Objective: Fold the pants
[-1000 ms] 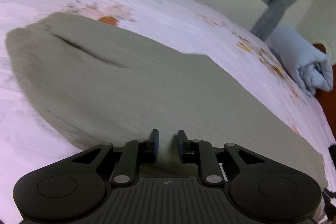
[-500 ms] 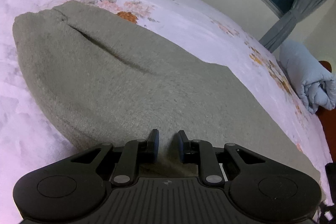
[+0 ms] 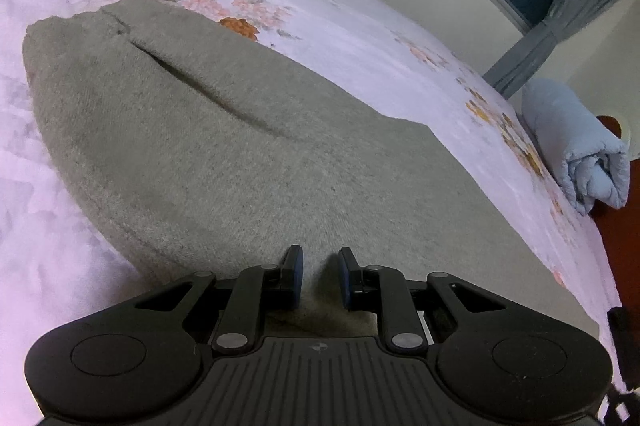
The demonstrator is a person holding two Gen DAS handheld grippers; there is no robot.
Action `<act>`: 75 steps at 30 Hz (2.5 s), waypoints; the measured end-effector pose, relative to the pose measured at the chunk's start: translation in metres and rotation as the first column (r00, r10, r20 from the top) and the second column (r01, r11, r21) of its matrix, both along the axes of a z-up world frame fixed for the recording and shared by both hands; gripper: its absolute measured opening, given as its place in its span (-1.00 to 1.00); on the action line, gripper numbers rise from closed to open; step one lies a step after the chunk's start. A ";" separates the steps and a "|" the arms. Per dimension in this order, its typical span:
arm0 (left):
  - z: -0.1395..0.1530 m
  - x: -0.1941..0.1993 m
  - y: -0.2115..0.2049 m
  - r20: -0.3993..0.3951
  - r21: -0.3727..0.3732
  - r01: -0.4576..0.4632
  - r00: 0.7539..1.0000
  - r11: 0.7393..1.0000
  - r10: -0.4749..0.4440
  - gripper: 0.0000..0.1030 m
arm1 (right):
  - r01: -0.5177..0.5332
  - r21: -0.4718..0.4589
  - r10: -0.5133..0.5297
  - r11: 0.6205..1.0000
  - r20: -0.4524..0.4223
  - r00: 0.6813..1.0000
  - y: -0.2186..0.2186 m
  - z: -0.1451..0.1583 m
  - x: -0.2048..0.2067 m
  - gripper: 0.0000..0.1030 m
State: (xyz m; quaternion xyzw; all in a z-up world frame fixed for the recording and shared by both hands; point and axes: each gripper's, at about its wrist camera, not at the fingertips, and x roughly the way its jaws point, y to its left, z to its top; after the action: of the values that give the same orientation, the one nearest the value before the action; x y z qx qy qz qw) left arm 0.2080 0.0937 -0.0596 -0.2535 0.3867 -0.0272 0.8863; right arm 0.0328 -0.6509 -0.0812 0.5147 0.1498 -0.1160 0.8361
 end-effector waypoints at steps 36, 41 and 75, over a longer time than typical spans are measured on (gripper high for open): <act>0.026 -0.027 -0.017 0.105 0.213 0.066 0.990 0.975 -0.090 -0.61 | -0.031 0.106 0.033 0.994 -0.017 0.999 0.031 -0.015 0.023 -1.00; 0.011 -0.019 -0.031 0.049 0.255 0.102 0.992 0.962 -0.118 -0.46 | -0.080 0.022 0.082 0.997 -0.103 0.991 0.020 -0.017 0.047 -1.00; 0.027 -0.034 -0.044 0.086 0.255 0.063 0.992 0.965 -0.088 -0.52 | -0.080 0.227 0.093 0.970 -0.047 0.995 0.015 -0.021 0.014 -0.67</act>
State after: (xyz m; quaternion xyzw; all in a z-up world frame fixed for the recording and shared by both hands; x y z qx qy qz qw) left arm 0.1737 0.0495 -0.0324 -0.1223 0.3530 -0.0238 0.9273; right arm 0.0464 -0.6361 -0.1026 0.5956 0.2081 -0.0763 0.7721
